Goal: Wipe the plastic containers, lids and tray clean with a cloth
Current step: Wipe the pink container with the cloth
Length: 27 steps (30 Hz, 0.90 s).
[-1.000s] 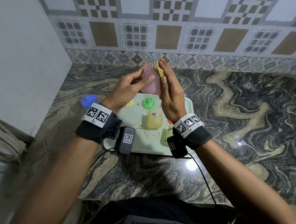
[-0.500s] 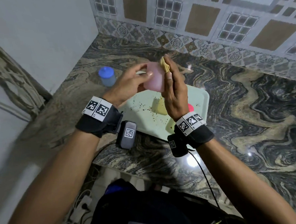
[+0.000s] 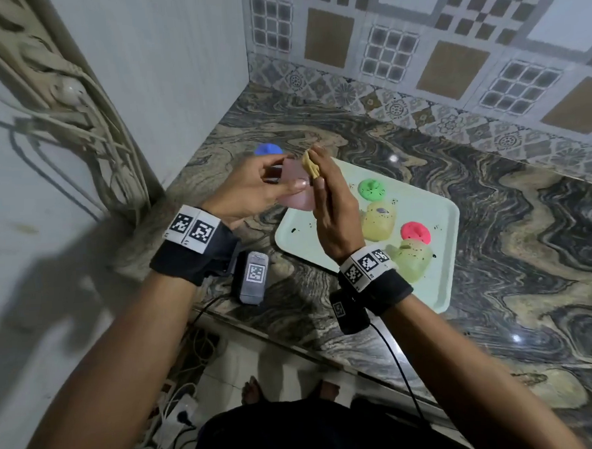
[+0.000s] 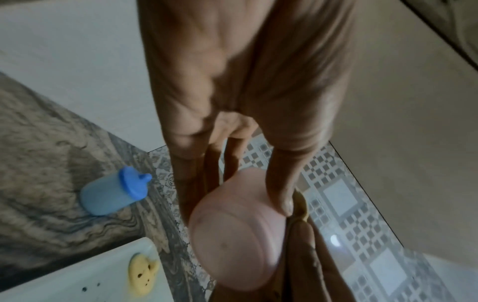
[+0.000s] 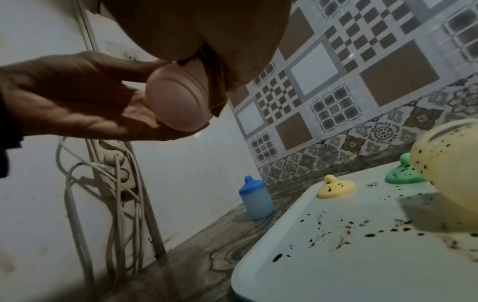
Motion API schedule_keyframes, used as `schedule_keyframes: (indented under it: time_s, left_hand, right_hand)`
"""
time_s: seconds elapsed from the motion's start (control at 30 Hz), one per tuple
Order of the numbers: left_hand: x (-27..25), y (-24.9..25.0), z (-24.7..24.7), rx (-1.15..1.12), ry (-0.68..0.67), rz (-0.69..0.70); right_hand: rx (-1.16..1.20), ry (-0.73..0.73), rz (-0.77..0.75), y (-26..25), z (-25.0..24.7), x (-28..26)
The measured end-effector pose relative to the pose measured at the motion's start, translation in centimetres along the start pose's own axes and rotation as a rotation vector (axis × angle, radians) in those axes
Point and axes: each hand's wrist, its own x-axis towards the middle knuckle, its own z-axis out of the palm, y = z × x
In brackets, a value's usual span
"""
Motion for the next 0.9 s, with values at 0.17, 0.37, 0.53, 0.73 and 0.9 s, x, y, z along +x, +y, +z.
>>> schedule_keyframes:
  time_s: [0.17, 0.37, 0.53, 0.73, 0.9]
  left_hand:
    - [-0.7, -2.3, -3.0, -0.275, -0.092, -0.055]
    - [2.9, -7.6, -4.6, -0.034, 0.256, -0.151]
    - [4.7, -12.0, -4.1, 0.180, 0.511, -0.149]
    - [6.2, -14.2, -2.5, 0.226, 0.580, -0.083]
    - [6.5, -13.2, -0.8, 0.392, 0.756, 0.052]
  right_hand:
    - [-0.005, 0.001, 0.108, 2.3, 1.8, 0.4]
    - [-0.249, -0.021, 0.205, 4.1, 1.1, 1.4]
    - [-0.302, -0.058, 0.227, 4.9, 0.8, 2.0]
    - [-0.309, -0.062, 0.250, 6.0, 0.4, 1.8]
    - [-0.296, -0.067, 0.249, 7.0, -2.0, 1.9]
